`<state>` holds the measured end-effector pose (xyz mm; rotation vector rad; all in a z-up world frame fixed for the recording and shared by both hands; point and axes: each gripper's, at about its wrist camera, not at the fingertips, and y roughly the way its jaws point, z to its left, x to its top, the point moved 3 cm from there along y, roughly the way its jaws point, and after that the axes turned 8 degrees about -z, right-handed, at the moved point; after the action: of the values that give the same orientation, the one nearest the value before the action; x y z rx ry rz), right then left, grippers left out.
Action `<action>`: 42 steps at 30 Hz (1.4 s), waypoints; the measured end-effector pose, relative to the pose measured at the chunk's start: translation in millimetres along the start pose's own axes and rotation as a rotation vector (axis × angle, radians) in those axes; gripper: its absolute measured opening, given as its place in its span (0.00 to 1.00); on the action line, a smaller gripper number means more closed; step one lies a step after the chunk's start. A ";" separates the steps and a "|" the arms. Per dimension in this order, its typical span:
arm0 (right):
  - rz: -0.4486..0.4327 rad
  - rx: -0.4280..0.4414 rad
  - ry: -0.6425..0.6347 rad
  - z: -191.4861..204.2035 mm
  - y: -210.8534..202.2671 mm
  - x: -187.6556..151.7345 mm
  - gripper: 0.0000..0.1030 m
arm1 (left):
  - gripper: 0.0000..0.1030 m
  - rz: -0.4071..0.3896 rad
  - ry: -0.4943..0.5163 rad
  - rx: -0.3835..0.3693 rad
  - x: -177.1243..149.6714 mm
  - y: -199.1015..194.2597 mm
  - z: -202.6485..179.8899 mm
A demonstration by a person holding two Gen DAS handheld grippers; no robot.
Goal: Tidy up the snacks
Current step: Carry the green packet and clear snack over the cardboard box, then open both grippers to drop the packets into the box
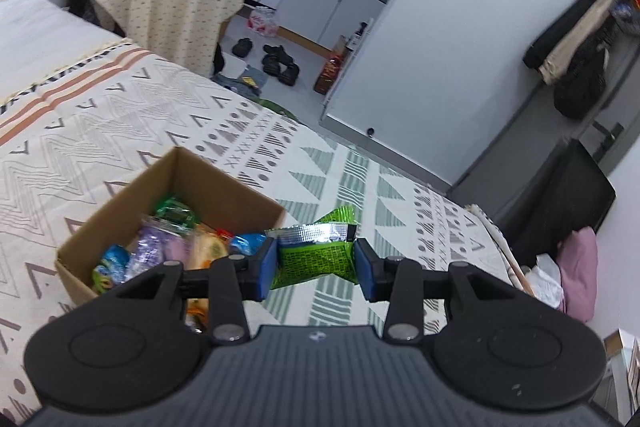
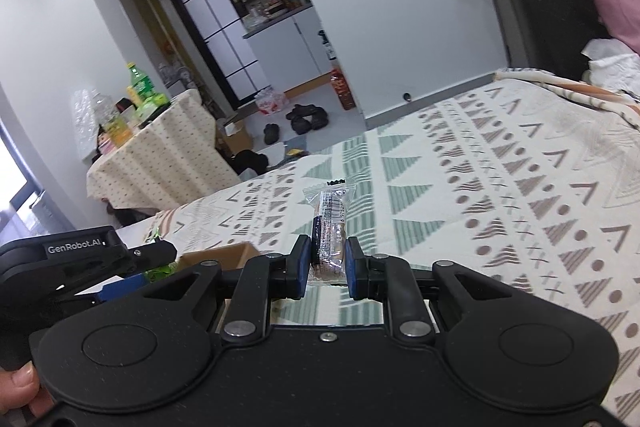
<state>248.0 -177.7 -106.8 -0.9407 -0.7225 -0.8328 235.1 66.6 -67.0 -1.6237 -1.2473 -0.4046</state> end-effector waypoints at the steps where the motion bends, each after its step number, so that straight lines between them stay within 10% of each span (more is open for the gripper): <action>1: -0.001 0.008 -0.003 5.7 0.9 -0.8 0.18 | 0.39 -0.002 -0.009 0.004 2.1 -0.1 4.4; 32: 0.193 0.181 -0.080 125.1 60.9 -76.4 0.19 | 0.43 0.100 -0.227 0.183 14.3 26.5 112.0; 42: 0.229 0.134 -0.069 109.1 57.2 -80.1 0.29 | 0.68 0.101 -0.201 0.220 12.5 28.2 108.9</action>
<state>239.3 -37.5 -150.3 -0.9150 -0.7062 -0.5457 232.5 166.8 -119.5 -1.5572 -1.3029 -0.0389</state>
